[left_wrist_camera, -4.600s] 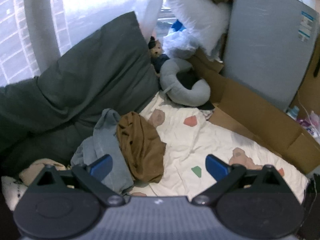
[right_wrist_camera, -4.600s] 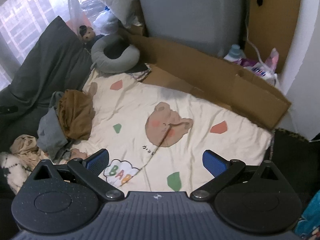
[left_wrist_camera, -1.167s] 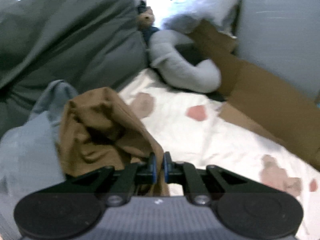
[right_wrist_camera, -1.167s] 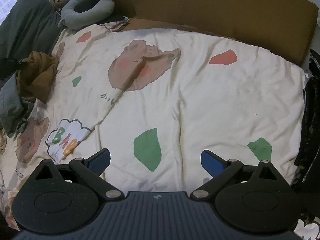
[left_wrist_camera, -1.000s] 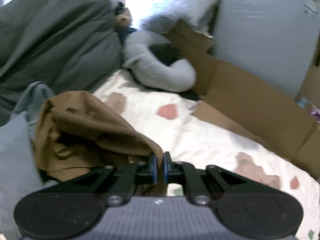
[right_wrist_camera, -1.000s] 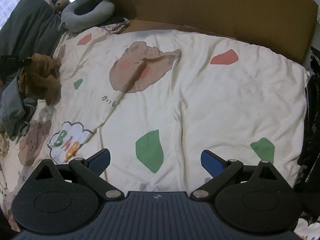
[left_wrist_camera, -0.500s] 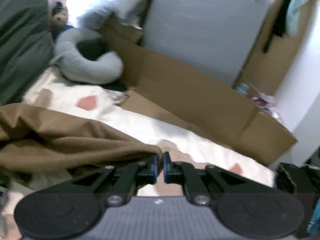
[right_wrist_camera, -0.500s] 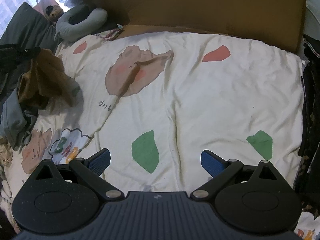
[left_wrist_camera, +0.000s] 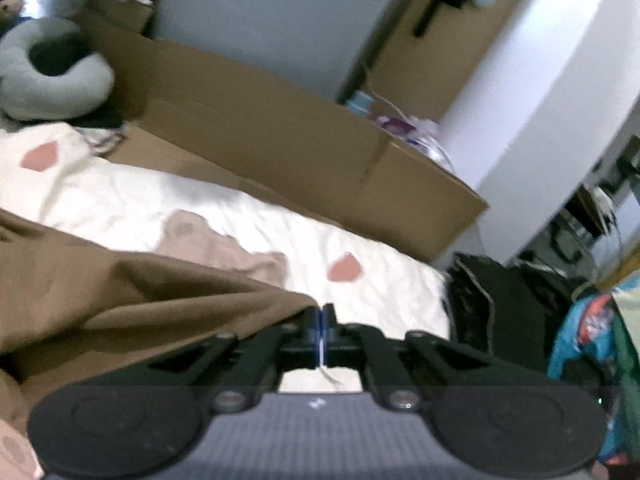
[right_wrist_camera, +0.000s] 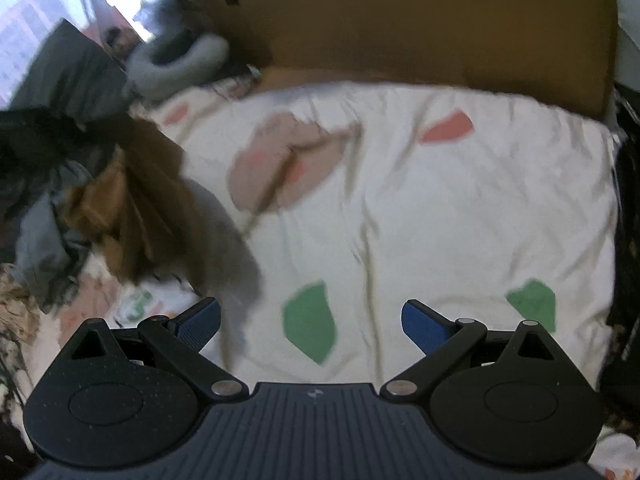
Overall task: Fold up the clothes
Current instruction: 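Close the right gripper on the brown garment while the left gripper holds it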
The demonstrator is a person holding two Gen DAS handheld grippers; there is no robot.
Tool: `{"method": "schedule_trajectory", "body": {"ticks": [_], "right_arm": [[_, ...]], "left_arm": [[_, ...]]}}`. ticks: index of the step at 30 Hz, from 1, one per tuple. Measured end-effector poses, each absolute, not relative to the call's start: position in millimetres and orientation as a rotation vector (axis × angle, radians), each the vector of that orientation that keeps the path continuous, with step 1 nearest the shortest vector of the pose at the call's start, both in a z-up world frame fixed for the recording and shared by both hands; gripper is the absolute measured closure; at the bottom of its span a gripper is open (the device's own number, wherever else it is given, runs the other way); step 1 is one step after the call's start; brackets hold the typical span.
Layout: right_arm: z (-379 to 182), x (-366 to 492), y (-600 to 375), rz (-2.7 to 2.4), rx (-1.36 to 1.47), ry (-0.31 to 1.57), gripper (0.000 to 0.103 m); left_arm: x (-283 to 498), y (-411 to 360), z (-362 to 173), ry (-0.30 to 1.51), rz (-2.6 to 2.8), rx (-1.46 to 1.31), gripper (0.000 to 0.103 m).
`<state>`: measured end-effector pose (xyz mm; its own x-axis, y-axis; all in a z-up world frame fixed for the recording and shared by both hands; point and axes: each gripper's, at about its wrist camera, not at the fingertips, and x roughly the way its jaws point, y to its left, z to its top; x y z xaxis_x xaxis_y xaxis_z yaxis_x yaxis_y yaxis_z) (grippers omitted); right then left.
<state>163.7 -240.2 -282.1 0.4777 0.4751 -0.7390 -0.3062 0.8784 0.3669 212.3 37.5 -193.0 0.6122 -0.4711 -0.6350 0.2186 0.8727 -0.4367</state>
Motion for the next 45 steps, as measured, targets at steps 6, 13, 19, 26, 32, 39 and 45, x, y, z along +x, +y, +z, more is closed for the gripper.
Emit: {"method": "schedule_trajectory", "body": {"ticks": [6,13,19,26,32,39,45], "right_arm": [[-264.8,163.7,-220.1,0.603,0.195,0.888,0.006],[-261.0,159.1,-198.8,0.723,0.154,0.884,0.033],[-263.8,158.0,-187.5,0.752,0.139,0.889,0.047],[-267.7,156.2,-191.8,0.742,0.128,0.9,0.094],[-275.6,152.9,-213.1,0.705,0.142,0.944,0.098],[-296.0,149.1,-241.7,0.589,0.156,1.007,0.098],[-303.6,146.5,-271.0,0.491,0.189,1.024,0.098]], "left_arm": [[211.3,14.6,-192.5,0.837,-0.511,-0.332,0.103],[201.2,4.2,-195.4,0.854,-0.598,-0.317,0.103],[197.3,-10.3,-196.6,0.871,-0.654,-0.307,0.103],[194.1,-18.4,-196.1,0.871,-0.696,-0.316,0.103],[206.0,-9.8,-212.8,0.934,-0.607,-0.334,0.097],[195.6,16.6,-236.0,1.01,-0.501,-0.334,0.059],[179.0,70.7,-261.2,1.087,-0.267,-0.337,0.048]]}}
